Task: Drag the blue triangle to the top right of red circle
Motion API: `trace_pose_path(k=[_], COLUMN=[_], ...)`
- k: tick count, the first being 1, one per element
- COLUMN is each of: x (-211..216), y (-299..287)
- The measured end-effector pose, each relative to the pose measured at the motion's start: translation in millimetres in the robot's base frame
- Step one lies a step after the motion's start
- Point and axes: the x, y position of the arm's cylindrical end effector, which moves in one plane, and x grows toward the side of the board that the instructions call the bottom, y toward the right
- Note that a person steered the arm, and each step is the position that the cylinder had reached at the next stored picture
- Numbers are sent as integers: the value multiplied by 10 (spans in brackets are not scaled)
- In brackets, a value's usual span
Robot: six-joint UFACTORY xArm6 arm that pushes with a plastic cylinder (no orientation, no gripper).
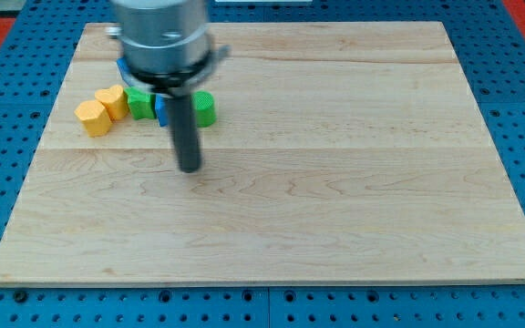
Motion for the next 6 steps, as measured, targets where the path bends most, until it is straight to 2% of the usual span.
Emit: trace_pose_path(k=[1,2,3,5,6], x=[-373,-569,-588,-897,-966], y=[-510,-512,-233,32,489])
